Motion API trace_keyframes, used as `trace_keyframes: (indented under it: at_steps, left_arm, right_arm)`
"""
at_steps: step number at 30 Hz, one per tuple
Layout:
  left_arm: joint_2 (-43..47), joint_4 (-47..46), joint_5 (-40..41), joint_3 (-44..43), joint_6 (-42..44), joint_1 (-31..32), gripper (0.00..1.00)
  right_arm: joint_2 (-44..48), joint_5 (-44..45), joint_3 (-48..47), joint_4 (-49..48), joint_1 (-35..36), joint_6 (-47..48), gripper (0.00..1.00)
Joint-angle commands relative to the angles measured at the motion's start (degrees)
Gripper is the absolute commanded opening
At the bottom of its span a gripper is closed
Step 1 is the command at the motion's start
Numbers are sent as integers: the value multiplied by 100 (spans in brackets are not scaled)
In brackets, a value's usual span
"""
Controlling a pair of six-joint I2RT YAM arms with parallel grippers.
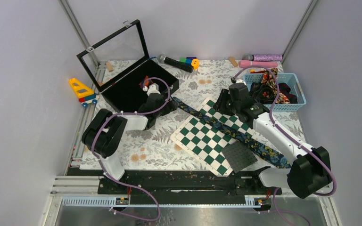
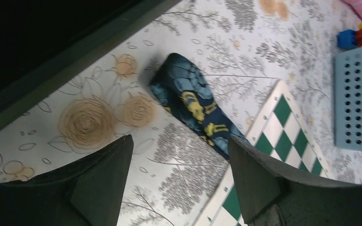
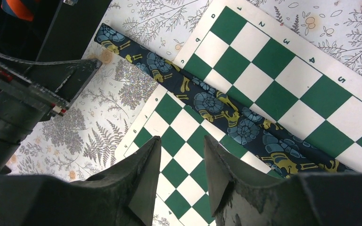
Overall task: Roll the ties
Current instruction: Move the tie to the center of the board.
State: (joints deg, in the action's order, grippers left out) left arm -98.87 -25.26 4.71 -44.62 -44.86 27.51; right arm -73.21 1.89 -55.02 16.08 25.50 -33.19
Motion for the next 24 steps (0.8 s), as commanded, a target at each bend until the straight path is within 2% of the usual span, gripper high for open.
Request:
trace_keyframes:
  at_steps: [1, 11, 24]
  left_arm:
    - [-383, -389, -24, -316, 54, -203, 75]
    - [-1004, -837, -442, -718, 43, -414, 75]
    - [-1252, 127, -146, -1335, -87, -501, 68]
  right_arm:
    - [178, -103, -32, 15, -27, -19, 46]
    - [146, -135, -121, 23, -36, 5, 47]
    - [138, -171, -219, 19, -71, 20, 48]
